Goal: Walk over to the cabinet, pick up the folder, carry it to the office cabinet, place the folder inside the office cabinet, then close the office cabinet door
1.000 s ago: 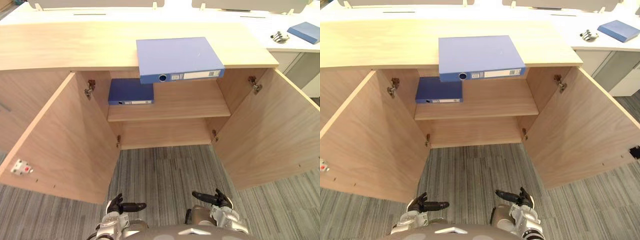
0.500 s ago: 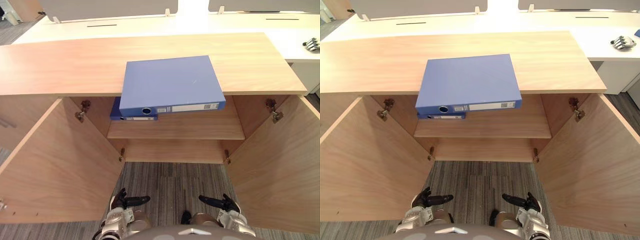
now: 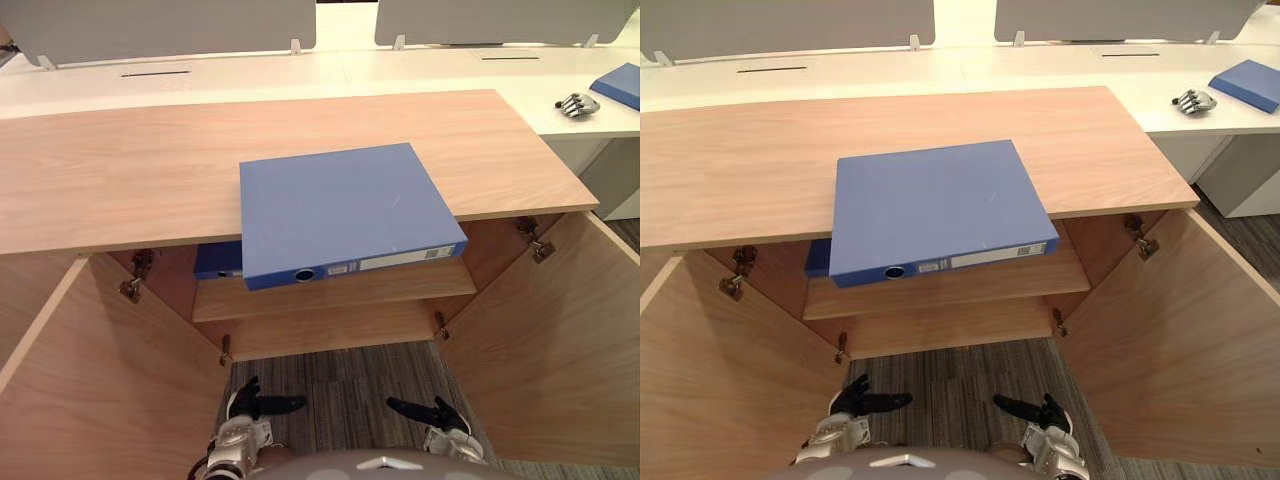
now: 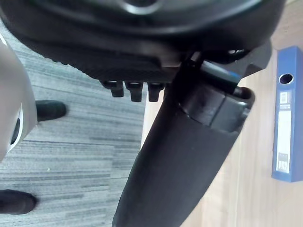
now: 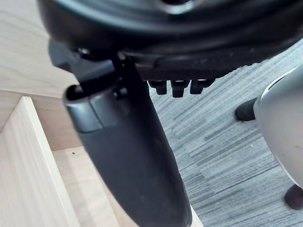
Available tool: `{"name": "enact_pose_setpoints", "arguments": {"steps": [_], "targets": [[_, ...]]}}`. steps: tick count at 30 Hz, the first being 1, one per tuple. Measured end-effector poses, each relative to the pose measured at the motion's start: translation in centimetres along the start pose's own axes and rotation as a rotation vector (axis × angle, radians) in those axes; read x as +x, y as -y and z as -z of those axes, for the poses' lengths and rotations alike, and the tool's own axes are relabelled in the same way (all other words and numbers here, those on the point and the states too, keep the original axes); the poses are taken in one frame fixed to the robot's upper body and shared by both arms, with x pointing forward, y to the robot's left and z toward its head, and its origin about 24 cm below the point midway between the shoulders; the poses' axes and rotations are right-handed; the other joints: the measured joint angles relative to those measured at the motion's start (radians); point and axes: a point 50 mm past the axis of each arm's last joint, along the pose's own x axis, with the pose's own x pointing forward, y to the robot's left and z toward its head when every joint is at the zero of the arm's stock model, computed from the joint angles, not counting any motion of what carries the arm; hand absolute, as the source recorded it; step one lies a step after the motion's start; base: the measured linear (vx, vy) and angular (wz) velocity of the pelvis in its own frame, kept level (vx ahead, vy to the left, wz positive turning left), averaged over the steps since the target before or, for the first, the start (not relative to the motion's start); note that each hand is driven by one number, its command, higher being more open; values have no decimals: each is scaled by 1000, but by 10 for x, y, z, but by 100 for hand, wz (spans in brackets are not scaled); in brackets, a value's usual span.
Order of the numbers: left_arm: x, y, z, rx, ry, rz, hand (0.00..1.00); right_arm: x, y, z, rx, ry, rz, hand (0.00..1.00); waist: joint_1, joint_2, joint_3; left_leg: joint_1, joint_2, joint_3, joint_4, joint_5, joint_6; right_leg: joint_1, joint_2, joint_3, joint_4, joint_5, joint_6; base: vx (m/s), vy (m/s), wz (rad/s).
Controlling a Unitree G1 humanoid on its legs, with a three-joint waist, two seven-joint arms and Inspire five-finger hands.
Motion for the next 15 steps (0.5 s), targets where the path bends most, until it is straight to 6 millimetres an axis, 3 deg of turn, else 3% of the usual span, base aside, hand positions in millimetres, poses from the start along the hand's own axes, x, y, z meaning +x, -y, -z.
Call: {"name": "enact_pose_setpoints", "arguments": {"steps": [6,11,15], "targets": [[-1,3,6,35,-19,14,100,2,17,4,-20,-34,47,100,-3,35,-19,43,-11,-34,-120,61,-1,1,22,-6,-7,7,-11,-34,-43,5],[-4,-3,2,53,29,0,100,3,22,2,-34,-33,58,100,-4,30,-16,48,-20,-82,-162,89,14,0,29,-24,-15,19,-15,-96,-26,12],[-16,-24,-23,17,196,-68,100,2,22,3,-44,-37,62,100,-2,23,-13,48,-33,-106,-190,116,22,-2,22,-37,-22,29,-12,-98,21,12]]}}
